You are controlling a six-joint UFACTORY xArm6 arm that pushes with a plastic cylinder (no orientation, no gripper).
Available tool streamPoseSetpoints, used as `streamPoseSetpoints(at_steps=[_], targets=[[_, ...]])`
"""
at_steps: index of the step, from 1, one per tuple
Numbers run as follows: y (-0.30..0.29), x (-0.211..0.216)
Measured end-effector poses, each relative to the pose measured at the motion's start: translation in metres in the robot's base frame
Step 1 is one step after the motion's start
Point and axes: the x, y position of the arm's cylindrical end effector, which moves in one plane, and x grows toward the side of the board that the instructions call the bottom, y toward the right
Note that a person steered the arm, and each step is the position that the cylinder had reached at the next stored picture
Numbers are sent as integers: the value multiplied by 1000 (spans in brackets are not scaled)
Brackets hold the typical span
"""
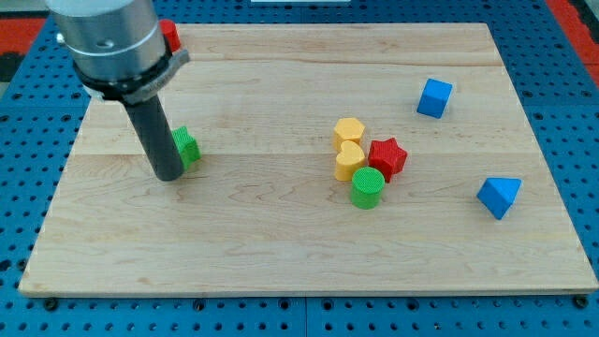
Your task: Slide green star to top center of the board
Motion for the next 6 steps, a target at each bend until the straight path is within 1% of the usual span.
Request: streamPoseSetpoints(at_steps=[1,2,3,4,5,6], targets=[[27,-56],[60,-93],[37,-73],[9,-80],[42,-126],[112,-146]])
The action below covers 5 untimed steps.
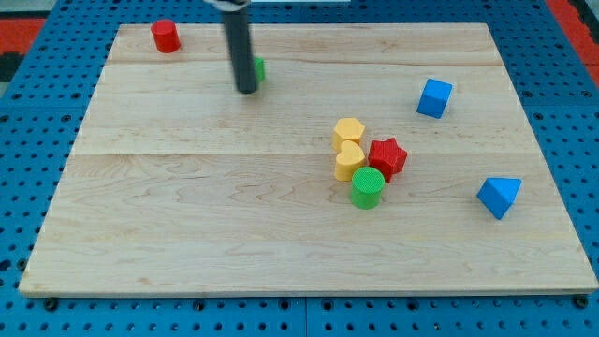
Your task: Slide green star to top center of the board
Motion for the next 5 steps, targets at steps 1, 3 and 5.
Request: streamPoseSetpoints(at_steps=[1,3,5], targets=[[23,-35],[-49,3],[21,-30]])
